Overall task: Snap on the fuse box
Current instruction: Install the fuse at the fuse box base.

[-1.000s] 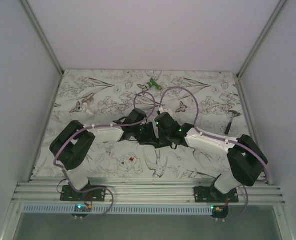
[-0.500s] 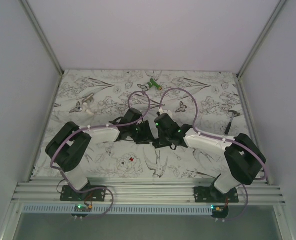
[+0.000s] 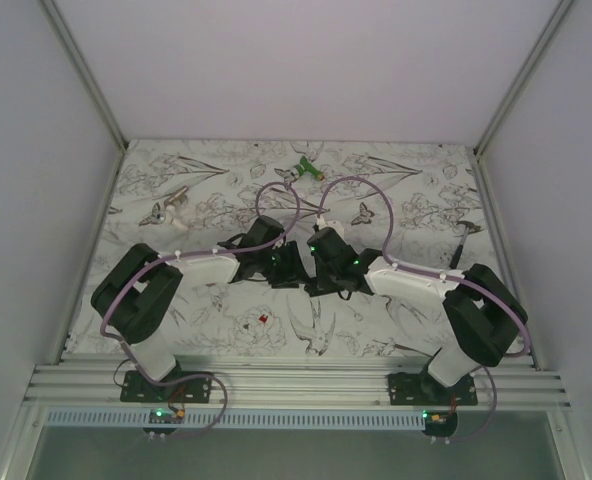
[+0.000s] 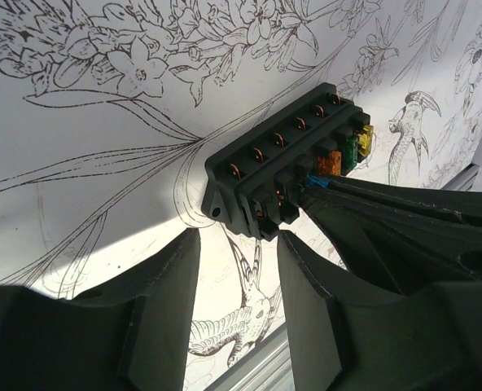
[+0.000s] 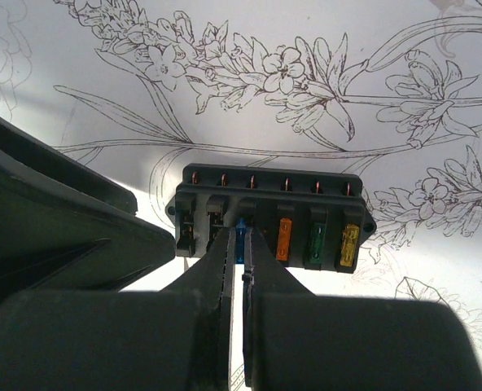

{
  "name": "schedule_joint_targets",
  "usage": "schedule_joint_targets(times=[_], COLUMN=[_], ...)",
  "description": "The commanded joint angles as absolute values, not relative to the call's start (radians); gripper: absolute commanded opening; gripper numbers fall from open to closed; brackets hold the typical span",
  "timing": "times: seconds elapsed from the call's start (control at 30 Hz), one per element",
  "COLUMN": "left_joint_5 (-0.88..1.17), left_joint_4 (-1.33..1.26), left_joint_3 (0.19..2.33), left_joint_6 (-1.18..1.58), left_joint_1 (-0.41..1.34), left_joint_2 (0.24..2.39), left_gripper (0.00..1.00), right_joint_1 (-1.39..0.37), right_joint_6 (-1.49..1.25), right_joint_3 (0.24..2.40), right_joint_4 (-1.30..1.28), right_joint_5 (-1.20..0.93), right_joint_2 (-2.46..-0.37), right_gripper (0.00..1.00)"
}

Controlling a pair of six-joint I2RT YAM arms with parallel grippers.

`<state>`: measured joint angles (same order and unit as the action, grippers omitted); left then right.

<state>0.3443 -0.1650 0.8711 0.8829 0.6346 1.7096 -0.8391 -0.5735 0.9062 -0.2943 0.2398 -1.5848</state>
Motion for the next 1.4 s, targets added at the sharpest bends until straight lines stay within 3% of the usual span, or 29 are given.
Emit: schedule_joint_targets(times=[0.0, 1.17, 1.37], left_joint_5=[0.348, 0.379, 0.366], left_joint_4=[-0.173, -0.167, -0.16], left_joint_3=[0.862, 0.918, 0.907], left_joint_6=[0.894, 0.954, 0.951], left_joint_1=[0.627, 0.638, 0.637], left_joint_2=[1.702, 1.787, 1.77], left_gripper=[0.46, 0.39, 0.39], right_joint_1=[-0.832, -0.848, -0.854], right_joint_6=[-0.593, -0.615, -0.556], right_joint_3=[0.911, 0.937, 0.969], right_joint_4=[-0.287, -0.496, -0.451], right_joint_5=[0.263, 0.302, 0.272], right_joint_2=[-1.603, -1.733, -1.665], right_gripper=[0.0, 0.0, 0.0])
